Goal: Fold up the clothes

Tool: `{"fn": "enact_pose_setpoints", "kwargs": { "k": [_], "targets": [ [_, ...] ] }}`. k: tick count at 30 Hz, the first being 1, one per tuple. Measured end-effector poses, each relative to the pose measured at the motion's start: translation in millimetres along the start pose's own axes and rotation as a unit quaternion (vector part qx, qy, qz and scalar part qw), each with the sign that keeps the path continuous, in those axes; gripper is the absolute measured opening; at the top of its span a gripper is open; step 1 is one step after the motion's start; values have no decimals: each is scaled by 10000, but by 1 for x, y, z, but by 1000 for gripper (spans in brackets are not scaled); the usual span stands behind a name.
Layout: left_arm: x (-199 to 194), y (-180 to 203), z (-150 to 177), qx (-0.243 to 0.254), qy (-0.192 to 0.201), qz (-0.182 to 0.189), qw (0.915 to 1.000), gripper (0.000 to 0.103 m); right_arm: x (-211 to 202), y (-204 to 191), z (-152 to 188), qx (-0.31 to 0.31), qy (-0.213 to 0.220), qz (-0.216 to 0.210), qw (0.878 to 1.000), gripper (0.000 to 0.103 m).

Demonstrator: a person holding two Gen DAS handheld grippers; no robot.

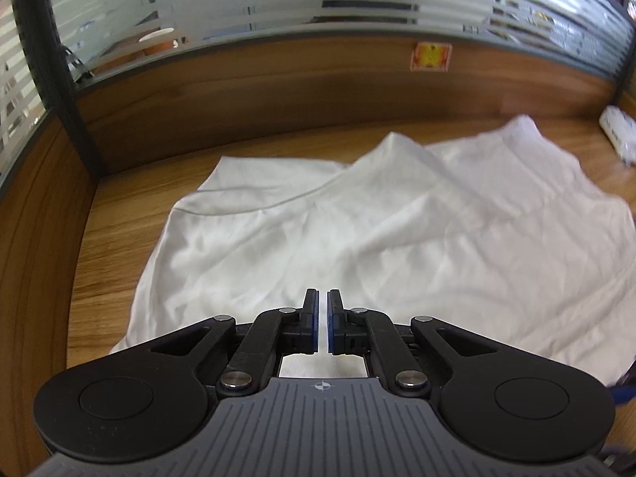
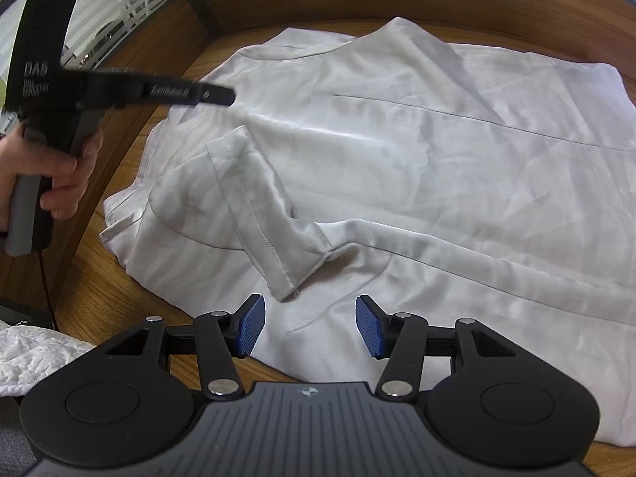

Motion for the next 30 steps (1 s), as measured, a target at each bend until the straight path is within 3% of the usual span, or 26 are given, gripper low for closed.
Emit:
{"fn": "enact_pose_setpoints", "kwargs": {
  "k": [5, 7, 9, 14, 15, 16, 21, 30],
  "targets": [
    [-2, -9, 2, 35, -97, -97, 9999, 13, 19, -1, -6, 118, -117, -210, 9996, 54],
    [-4, -15, 7, 82, -148, -162, 9997, 22, 25, -1, -7, 187, -156, -293, 9993, 50],
    [-7, -22, 14, 84, -192, -205, 9996, 26, 32, -1, -8, 251, -191, -371, 9988, 46],
    [-16, -38, 38, -48, -392, -266, 9989, 28, 43, -7, -9, 218, -305, -500, 9980, 35],
    [-17, -40, 42, -61, -418, -269, 9987, 28, 44, -8, -9, 202, -320, -519, 9979, 25],
    [-19, -43, 50, -76, -470, -285, 9985, 28, 46, -10, -10, 185, -335, -538, 9978, 22],
    [-30, -50, 78, -73, -657, -315, 9973, 29, 48, -14, -11, 96, -329, -421, 9985, 16],
    [-41, -51, 113, 155, -889, -213, 9957, 30, 10, 3, -38, 291, 789, -230, 9962, 15]
  ]
}}
Point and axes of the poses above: each gripper's, at about its wrist camera, not at the fingertips, and x roughly the way its jaws point, y to its right, z to its underside, the point moved 8 cm from there along x, roughly the way its jaws point, and after that the axes turned 14 degrees about -x, right-handed, at the moved point
